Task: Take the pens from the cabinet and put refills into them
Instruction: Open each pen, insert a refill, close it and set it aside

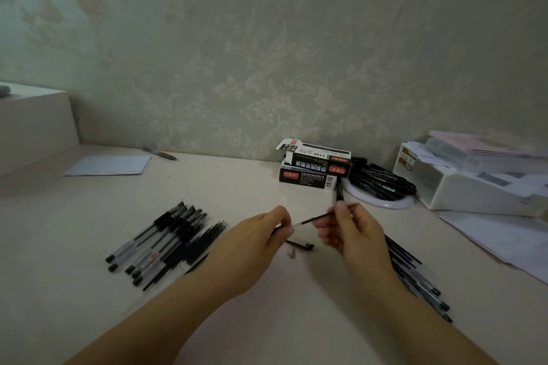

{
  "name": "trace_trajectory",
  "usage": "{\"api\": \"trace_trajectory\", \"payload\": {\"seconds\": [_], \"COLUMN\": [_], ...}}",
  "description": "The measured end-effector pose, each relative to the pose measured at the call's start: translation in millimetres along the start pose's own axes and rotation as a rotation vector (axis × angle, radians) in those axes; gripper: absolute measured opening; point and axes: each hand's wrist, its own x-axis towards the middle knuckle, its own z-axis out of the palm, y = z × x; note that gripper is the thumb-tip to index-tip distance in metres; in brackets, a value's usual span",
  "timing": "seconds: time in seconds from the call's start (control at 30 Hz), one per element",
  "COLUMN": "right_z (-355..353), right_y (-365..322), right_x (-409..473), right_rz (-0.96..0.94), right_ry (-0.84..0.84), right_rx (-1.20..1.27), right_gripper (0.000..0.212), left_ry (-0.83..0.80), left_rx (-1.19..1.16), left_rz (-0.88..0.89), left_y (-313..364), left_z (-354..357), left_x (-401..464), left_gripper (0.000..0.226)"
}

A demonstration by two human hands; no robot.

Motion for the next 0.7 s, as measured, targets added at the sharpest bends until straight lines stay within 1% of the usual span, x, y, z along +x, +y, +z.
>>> {"api": "trace_trajectory", "payload": {"seconds": [0.07,0.13,0.4,0.5,0.6,0.7], "right_z": [-5,-6,-6,-5,-3,3], "right_y": [0,1,4,4,2,-1], "right_x": [2,3,5,4,0,-7], "right_rz": [-0.019,-0.014,0.010,0.018,-0.002,-0.082], "right_ry": [0.069,0.094,0.031,-0.002,-0.098,-0.284], "right_rx": [0.018,0.036,0.097,0.091,-0.028,-0.287], "right_gripper": [0.027,0.028,0.028,0.028,0.024,0.015], "left_ry": [-0.012,-0.005,0.033,0.015,-0.008,0.001], "left_rx": [0.001,-0.014,-0.070,-0.088,-0.098,-0.127], "left_rz": [0.005,0.004,0.002,0.008,0.038,0.043], "left_y": [-3,-5,-5,-4,-2,-1], "left_z": [-1,-1,2,2,2,2], "left_x": [0,0,2,2,1,1], "left_gripper": [0.016,0.016,0.016,0.016,0.016,0.016]}}
